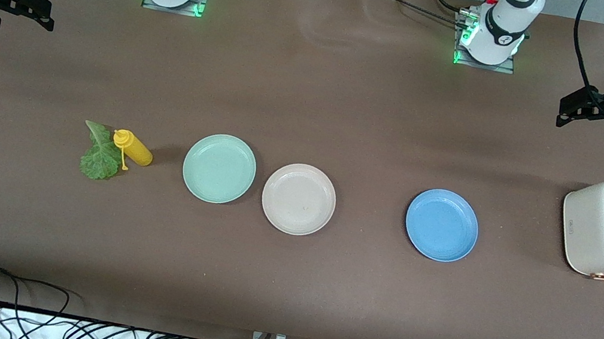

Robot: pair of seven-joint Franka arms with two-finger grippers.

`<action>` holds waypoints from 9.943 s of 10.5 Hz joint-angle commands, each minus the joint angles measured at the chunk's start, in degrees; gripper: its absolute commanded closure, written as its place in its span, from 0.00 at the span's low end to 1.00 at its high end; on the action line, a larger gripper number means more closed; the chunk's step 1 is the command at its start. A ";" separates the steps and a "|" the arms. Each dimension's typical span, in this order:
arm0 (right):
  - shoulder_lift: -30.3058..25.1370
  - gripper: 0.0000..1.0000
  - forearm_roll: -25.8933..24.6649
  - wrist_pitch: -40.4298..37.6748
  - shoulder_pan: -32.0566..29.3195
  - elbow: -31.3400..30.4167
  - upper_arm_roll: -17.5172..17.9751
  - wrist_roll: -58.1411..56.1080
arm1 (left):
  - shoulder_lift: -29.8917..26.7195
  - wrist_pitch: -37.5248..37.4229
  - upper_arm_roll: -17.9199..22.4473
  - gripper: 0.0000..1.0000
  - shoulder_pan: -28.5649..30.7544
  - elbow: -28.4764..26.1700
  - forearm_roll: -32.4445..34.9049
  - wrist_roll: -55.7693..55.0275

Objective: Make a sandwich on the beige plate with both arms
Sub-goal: 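Reach the left gripper to the toaster bread while the right gripper reaches the lettuce, then pull the bread slice up with the left gripper while the right gripper grasps the lettuce, then carry the bread slice with the left gripper onto the beige plate, then carry the lettuce toward the beige plate while the left gripper withdraws, then lower the lettuce onto the bread and open the right gripper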

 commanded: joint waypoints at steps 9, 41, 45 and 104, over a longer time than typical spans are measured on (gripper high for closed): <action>1.08 0.00 1.15 1.48 -0.63 -1.50 -2.74 -8.24 | 9.54 -0.56 0.87 0.00 5.25 4.88 1.14 1.49; 29.90 0.00 10.99 61.08 -0.27 -25.68 -7.77 -42.54 | 22.21 2.34 -6.66 1.00 22.67 14.39 11.08 20.66; 32.63 0.11 11.17 64.77 -0.36 -25.68 -6.89 -42.45 | 22.56 -0.74 -18.00 1.00 22.49 14.04 10.46 19.87; 53.64 0.20 7.48 60.82 45.95 16.78 -4.95 41.22 | 3.40 5.85 -1.51 0.00 -2.82 -2.32 -2.79 0.79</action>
